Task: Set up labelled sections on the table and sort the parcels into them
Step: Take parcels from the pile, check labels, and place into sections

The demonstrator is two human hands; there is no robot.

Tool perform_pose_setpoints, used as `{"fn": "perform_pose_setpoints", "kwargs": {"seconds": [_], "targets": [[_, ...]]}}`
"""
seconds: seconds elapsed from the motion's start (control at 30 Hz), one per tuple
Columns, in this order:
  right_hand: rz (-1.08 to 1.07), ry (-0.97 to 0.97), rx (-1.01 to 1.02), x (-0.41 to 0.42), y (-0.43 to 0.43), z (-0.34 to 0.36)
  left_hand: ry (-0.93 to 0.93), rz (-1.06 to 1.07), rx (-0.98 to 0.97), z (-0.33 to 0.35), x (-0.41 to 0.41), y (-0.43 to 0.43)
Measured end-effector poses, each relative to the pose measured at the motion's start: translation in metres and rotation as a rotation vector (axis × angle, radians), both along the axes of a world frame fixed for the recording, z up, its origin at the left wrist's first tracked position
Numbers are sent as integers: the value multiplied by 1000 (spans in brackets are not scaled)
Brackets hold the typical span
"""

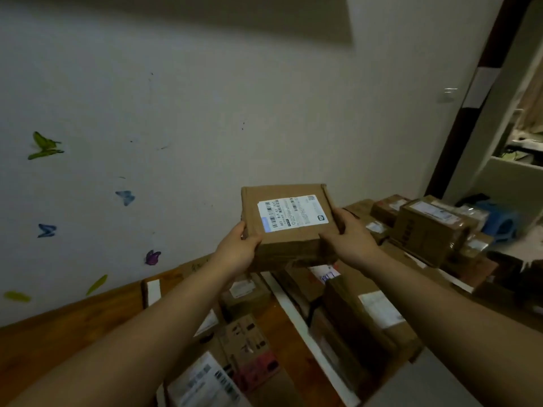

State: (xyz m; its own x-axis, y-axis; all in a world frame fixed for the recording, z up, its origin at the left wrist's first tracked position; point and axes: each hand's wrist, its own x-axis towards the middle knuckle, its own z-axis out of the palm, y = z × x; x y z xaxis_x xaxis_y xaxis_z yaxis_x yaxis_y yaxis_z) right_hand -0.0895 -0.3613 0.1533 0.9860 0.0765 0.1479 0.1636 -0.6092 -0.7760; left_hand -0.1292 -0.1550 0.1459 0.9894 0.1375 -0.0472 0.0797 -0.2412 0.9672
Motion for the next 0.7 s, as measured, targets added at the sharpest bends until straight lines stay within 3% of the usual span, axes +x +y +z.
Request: {"fn": "perform_pose_setpoints", "kwargs": {"seconds": [0.3,0.7], "targets": [[242,106,-125,125,-90,-22,168,229,-61,-36,80,-94],[502,349,-367,179,-124,-66,464,242,-32,-84,107,-129]]}}
